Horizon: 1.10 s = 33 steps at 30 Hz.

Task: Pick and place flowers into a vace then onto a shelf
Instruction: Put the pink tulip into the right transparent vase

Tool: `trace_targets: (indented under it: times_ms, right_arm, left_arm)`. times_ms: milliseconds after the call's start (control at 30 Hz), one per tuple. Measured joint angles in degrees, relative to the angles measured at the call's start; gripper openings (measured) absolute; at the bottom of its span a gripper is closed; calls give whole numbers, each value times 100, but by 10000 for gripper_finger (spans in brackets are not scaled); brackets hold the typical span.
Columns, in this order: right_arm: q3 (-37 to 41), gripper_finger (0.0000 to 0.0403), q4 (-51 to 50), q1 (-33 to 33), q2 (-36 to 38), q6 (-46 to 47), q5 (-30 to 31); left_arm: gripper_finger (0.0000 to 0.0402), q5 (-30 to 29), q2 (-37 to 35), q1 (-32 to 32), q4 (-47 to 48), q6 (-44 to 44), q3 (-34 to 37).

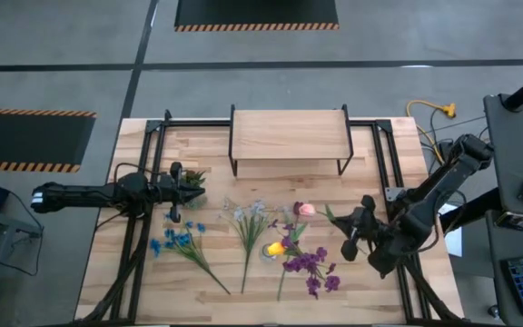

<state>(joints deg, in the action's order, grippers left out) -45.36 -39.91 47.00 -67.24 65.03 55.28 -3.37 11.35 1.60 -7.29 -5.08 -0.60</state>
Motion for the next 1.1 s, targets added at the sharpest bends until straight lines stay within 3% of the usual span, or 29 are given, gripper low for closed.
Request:
trace_targets:
  times_ms: [233, 400, 633, 1100]
  right_arm:
    - [4, 13, 985, 0, 620, -1571, -24]
    - [4, 13, 1437, 9, 889, -3085, -651]
    - [6, 13, 1615, 9, 1022, -3746, -733]
    - [18, 13, 2683, 9, 1367, -5984, -1248]
  left_arm:
    - [0, 0, 0, -1, 0, 2, 0]
    - [0, -1, 0, 0, -1, 1, 0]
    - [0, 0, -2, 0, -2, 0, 0]
    - [0, -1, -2, 0, 0, 0, 0]
